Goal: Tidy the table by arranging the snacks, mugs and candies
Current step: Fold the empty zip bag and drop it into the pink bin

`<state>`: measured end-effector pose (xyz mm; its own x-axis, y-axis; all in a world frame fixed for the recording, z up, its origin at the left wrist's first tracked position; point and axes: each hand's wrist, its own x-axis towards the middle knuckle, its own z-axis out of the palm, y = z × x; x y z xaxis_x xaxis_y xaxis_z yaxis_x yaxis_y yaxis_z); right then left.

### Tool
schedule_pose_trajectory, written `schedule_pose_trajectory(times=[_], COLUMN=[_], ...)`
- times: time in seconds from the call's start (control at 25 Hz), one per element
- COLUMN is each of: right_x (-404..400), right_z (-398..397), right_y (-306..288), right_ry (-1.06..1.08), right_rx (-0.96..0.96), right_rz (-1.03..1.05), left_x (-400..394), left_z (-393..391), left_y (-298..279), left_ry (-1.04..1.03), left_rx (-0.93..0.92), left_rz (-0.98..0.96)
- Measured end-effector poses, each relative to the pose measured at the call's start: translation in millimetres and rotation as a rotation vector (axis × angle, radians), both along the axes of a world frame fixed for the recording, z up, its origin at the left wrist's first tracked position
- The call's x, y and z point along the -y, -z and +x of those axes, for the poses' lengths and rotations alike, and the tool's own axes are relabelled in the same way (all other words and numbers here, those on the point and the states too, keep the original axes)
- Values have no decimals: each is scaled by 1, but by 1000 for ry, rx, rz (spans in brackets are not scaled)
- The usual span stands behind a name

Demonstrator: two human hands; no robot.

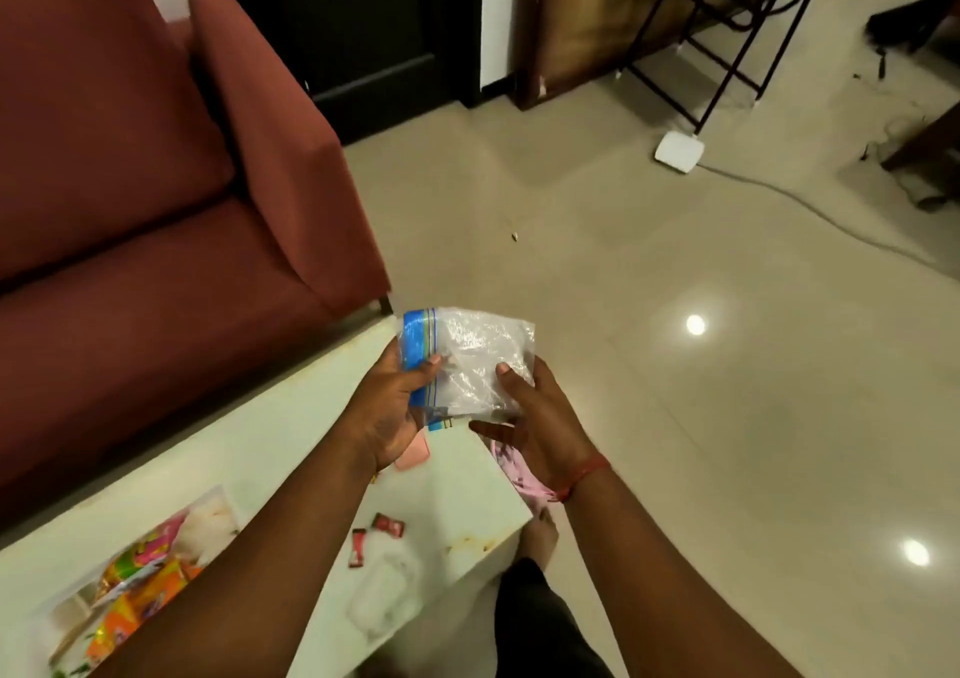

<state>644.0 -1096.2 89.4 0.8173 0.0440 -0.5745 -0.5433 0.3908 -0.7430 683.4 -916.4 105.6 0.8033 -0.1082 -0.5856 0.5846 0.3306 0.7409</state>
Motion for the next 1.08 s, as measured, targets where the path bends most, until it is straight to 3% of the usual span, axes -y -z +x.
schedule_pose_trajectory(times=[0.08, 0.24, 0.36, 0.52, 0.72, 0.88, 1.08], right_x=[44, 113, 140, 158, 154, 149, 148], right_z=[12, 46, 61, 52, 45, 47, 48], right_y=[48, 163, 248, 374, 485, 546, 581], right_ry=[32, 44, 6, -151, -481, -800, -1116], right_rx=[-105, -195, -189, -221, -185, -236, -359], right_rz=[-6, -369, -625, -946, -1002, -1035, -1056], left_x=[43, 121, 158, 199, 214, 222, 221], left_z=[17, 47, 59, 52, 39, 33, 24], left_y=[49, 164, 241, 367, 490, 550, 576], left_ry=[52, 177, 291, 741, 1227, 1382, 1648], left_rx=[-89, -245, -123, -10, -156, -224, -212], left_rz=[100, 468, 776, 1100, 1148, 1196, 1232])
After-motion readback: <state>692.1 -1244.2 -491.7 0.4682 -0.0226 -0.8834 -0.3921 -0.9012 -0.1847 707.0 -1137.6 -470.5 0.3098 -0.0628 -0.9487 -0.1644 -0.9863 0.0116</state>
